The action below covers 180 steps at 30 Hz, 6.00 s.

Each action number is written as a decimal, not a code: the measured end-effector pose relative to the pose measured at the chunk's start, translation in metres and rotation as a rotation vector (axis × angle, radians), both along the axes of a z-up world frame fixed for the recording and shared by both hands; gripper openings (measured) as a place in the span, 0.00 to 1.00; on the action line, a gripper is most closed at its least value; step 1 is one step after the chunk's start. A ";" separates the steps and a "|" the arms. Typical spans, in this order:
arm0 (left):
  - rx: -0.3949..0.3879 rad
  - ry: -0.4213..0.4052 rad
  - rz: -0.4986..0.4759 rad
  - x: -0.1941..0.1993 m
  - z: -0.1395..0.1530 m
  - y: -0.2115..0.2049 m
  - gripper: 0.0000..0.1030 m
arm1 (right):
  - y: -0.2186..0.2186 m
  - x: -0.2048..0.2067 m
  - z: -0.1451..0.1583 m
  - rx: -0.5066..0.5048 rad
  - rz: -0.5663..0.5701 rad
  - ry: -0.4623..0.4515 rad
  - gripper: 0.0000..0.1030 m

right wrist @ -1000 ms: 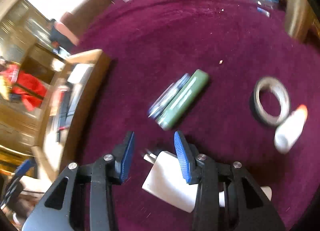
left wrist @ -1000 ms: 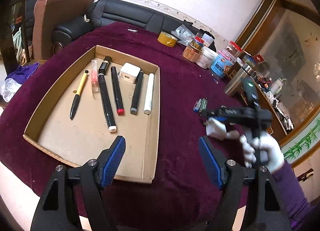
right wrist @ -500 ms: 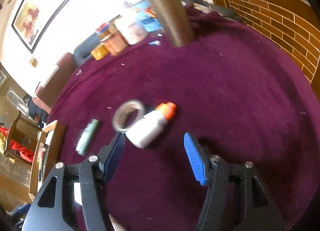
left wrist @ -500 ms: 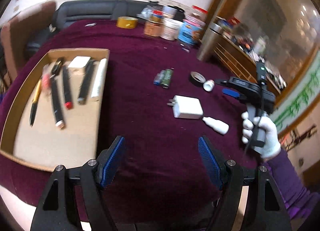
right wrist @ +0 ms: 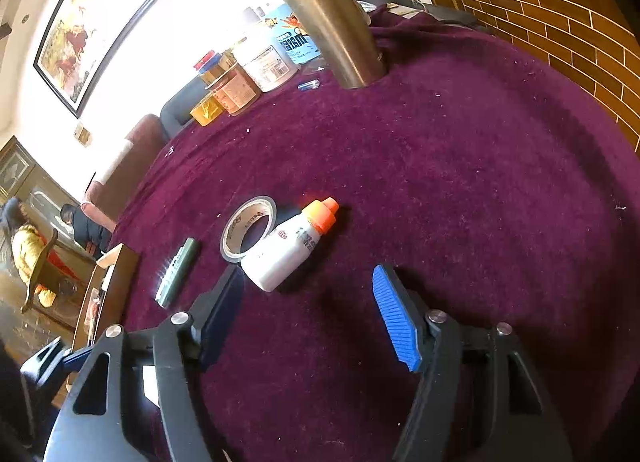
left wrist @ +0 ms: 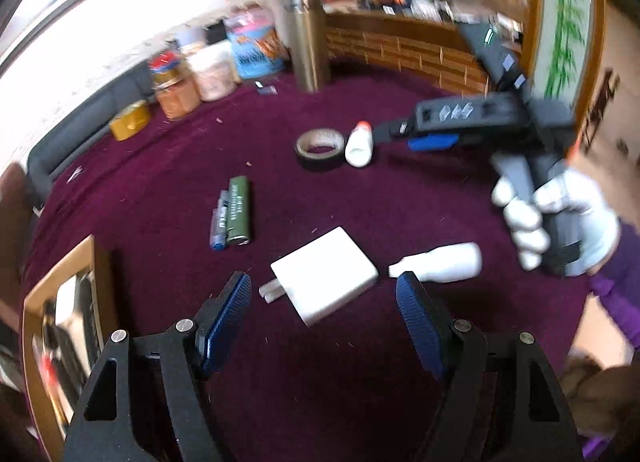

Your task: Organize rigid objects

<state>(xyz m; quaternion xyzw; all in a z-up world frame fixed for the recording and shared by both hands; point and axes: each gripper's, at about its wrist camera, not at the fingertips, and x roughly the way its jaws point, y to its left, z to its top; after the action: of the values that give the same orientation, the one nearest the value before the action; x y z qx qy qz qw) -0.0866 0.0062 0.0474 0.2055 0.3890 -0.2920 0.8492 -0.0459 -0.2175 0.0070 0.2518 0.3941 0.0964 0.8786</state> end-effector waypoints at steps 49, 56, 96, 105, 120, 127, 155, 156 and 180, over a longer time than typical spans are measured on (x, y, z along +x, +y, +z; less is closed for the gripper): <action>0.079 0.105 -0.132 -0.014 -0.034 -0.024 0.64 | 0.002 0.004 0.001 -0.023 0.007 -0.003 0.69; -0.023 0.097 0.004 -0.031 -0.019 0.005 0.64 | 0.002 0.005 0.001 -0.022 0.009 -0.004 0.70; -0.456 -0.040 0.671 -0.105 0.031 0.254 0.65 | 0.118 -0.081 0.008 -0.486 0.436 0.032 0.24; -0.470 -0.044 0.732 -0.100 0.027 0.282 0.65 | 0.124 -0.069 0.038 -0.260 0.449 0.011 0.23; -0.368 0.035 0.798 -0.037 0.008 0.318 0.65 | 0.274 -0.043 0.067 -0.027 0.723 0.037 0.24; -0.307 0.116 0.848 -0.010 -0.019 0.330 0.65 | 0.330 -0.022 0.045 -0.016 0.770 0.106 0.24; -0.390 0.019 0.848 -0.034 0.016 0.337 0.66 | 0.390 -0.020 0.018 -0.220 0.784 0.065 0.38; -0.390 0.019 0.863 -0.036 0.016 0.339 0.67 | 0.387 -0.021 0.020 -0.219 0.780 0.059 0.38; -0.100 -0.187 0.841 -0.082 0.032 0.213 0.74 | 0.229 -0.050 0.024 -0.020 0.450 0.001 0.39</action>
<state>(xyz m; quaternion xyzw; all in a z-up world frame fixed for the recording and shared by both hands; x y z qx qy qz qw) -0.1688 0.2187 0.0794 0.0132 0.3456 0.0808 0.9348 -0.0955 0.0119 0.0313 0.1488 0.4419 0.2857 0.8372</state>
